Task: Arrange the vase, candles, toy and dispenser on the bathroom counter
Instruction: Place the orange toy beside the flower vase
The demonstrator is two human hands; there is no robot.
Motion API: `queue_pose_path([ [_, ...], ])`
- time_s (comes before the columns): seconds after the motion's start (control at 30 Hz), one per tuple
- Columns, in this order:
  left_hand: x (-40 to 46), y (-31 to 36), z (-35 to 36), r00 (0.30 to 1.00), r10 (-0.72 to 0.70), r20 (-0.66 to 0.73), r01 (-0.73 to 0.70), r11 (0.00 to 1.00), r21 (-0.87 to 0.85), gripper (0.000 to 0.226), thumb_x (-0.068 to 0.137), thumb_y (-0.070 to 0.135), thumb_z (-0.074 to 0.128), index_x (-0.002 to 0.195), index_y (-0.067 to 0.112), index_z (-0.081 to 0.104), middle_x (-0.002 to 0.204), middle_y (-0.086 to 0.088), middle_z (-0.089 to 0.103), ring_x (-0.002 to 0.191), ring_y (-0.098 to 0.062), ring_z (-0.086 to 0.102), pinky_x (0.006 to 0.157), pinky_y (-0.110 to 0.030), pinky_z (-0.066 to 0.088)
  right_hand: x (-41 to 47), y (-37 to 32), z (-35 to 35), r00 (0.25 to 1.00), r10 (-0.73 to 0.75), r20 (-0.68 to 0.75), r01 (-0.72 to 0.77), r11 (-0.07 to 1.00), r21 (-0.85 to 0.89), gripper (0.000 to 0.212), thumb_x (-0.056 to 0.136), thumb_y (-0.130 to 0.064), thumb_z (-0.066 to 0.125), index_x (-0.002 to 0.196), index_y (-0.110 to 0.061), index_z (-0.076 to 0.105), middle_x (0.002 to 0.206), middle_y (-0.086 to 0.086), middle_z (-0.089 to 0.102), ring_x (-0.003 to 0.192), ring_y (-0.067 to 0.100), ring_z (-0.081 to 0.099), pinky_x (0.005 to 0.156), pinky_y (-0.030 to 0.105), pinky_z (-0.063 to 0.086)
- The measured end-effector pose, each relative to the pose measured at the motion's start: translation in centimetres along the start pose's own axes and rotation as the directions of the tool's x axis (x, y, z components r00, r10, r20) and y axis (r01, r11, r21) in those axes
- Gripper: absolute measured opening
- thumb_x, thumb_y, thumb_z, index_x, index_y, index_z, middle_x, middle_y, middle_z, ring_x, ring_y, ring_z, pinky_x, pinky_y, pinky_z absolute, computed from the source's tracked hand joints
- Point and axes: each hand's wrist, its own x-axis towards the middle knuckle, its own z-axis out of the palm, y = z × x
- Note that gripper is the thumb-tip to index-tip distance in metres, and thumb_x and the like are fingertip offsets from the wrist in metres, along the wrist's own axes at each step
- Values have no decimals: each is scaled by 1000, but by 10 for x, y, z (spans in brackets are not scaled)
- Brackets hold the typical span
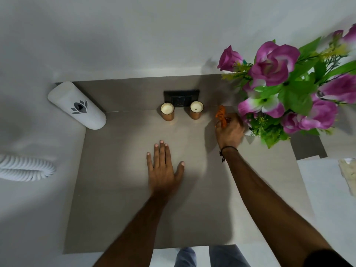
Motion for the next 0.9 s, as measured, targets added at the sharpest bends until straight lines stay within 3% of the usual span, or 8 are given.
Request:
queue_pose_path([
  [0.1, 2, 0, 0, 1000, -1, 10, 1, 1000, 8, 86, 102, 64, 27, 168, 10, 10, 179, -8, 7, 166, -25, 4, 134, -56, 10, 1, 0, 0, 999, 20, 31, -20, 1000, -8, 31, 82, -20, 67, 107, -2, 68, 105, 23, 71, 100, 42, 65, 88, 45, 49],
  [0.23, 1, 0, 0, 1000, 2, 0, -2, 1000, 16, 86, 103, 64, 26, 168, 10, 10, 179, -9, 8, 166, -25, 5, 134, -56, 11, -15, 4, -15, 998, -61, 33, 62, 998, -26, 51, 80, -31, 71, 124, -6, 61, 120, 18, 66, 112, 36, 58, 91, 39, 48],
  [0.4, -1, 0, -2, 1000, 8, -6, -8, 999, 40, 86, 103, 64, 27, 167, 9, 12, 178, -11, 10, 166, -27, 7, 133, -57, 14, -63, 38, -43, 989, -137, -54, 140, 989, 49, 48, 78, -30, 73, 120, -11, 60, 119, 10, 65, 111, 27, 58, 94, 29, 43],
  [0.53, -1, -1, -1, 1000, 8, 27, -10, 997, 70, 88, 103, 67, 18, 167, 8, 8, 179, -11, 6, 166, -28, 5, 133, -58, 14, -76, 79, -62, 994, 60, -89, -53, 995, 80, 53, 76, -33, 74, 120, -7, 59, 115, 11, 64, 106, 29, 61, 92, 42, 52],
  [0.63, -1, -1, -1, 999, 5, 44, -9, 997, 80, 89, 102, 68, 13, 168, 9, 5, 179, -10, 2, 166, -27, 1, 133, -58, 12, -50, 93, -67, 969, 233, -85, -229, 972, 59, 76, 70, -42, 80, 126, 0, 52, 118, 18, 58, 110, 37, 56, 95, 46, 48],
  [0.73, -1, -1, -1, 999, 3, 40, -6, 996, 85, 89, 102, 68, 13, 167, 8, 7, 179, -10, 4, 166, -27, 1, 133, -58, 12, -15, 91, -61, 957, 281, -73, -274, 957, 89, 91, 64, -47, 86, 130, 2, 49, 125, 22, 57, 119, 38, 52, 103, 48, 44],
  [0.83, -1, 0, -1, 1000, 4, 30, -6, 997, 83, 88, 102, 67, 15, 167, 8, 9, 179, -10, 5, 166, -27, 3, 133, -58, 12, 8, 91, -51, 951, 308, -31, -297, 937, 185, 82, 69, -36, 87, 135, -1, 53, 138, 19, 55, 130, 35, 51, 112, 47, 40],
  [0.9, -2, 0, -1, 1000, 5, 28, -7, 997, 83, 88, 102, 67, 16, 167, 9, 8, 179, -10, 5, 166, -27, 3, 133, -58, 12, 17, 93, -51, 933, 360, -22, -343, 904, 255, 60, 70, -32, 86, 119, -5, 64, 127, 15, 64, 123, 34, 58, 109, 47, 44],
])
